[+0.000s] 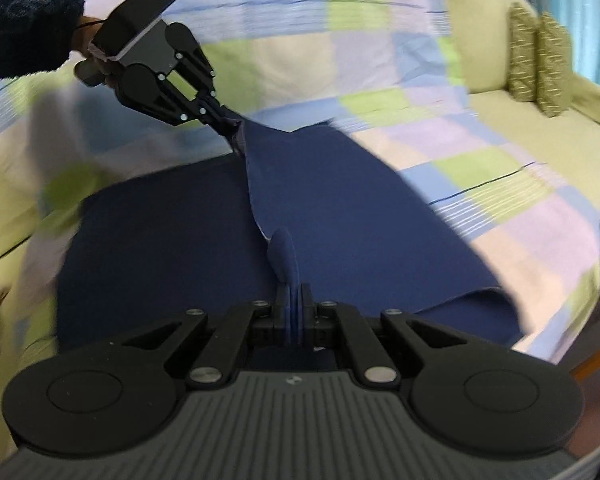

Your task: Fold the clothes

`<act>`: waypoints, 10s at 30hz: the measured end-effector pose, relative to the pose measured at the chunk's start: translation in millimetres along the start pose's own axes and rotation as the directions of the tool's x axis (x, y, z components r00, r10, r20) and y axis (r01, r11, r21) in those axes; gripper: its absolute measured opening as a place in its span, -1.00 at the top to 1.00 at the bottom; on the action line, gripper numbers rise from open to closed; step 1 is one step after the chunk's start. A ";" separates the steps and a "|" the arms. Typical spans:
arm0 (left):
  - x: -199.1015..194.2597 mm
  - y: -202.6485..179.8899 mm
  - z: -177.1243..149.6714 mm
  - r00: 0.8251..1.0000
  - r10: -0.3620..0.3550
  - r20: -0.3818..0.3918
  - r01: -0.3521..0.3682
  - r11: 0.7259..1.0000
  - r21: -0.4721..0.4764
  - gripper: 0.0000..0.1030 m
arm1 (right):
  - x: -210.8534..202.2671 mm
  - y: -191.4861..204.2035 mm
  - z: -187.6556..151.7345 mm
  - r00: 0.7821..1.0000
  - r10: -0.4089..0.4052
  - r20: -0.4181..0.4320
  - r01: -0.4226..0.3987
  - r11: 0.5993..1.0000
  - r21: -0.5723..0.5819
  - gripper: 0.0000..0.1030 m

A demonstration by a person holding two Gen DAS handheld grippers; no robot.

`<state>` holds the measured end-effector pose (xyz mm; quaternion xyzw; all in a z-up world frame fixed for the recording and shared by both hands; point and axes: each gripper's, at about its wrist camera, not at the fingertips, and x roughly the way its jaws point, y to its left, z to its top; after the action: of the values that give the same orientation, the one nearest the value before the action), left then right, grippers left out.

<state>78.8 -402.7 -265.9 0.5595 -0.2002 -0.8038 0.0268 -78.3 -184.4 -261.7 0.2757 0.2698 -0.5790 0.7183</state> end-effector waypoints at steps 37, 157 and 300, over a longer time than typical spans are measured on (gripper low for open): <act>4.7 -117.8 -84.7 0.984 0.160 -0.075 -0.149 0.980 0.134 0.90 | 10.4 142.8 -76.7 0.980 -0.175 -0.094 0.118 0.895 -0.431 0.51; -0.1 -104.5 -150.7 0.940 0.102 -0.325 -0.212 -0.570 -0.794 -0.20 | 303.4 136.2 226.9 0.596 0.590 -0.544 -0.762 0.203 -0.615 0.14; 0.2 -383.4 193.8 0.734 0.334 -0.591 -0.613 0.700 -0.366 0.98 | -69.0 -196.6 -92.4 0.961 0.258 -0.096 -0.071 -0.103 -0.992 0.48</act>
<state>-28.2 5.9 -344.0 0.6355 -0.0947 -0.6238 0.4450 -290.0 -106.7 -294.3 -0.3459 0.5238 -0.1173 0.7696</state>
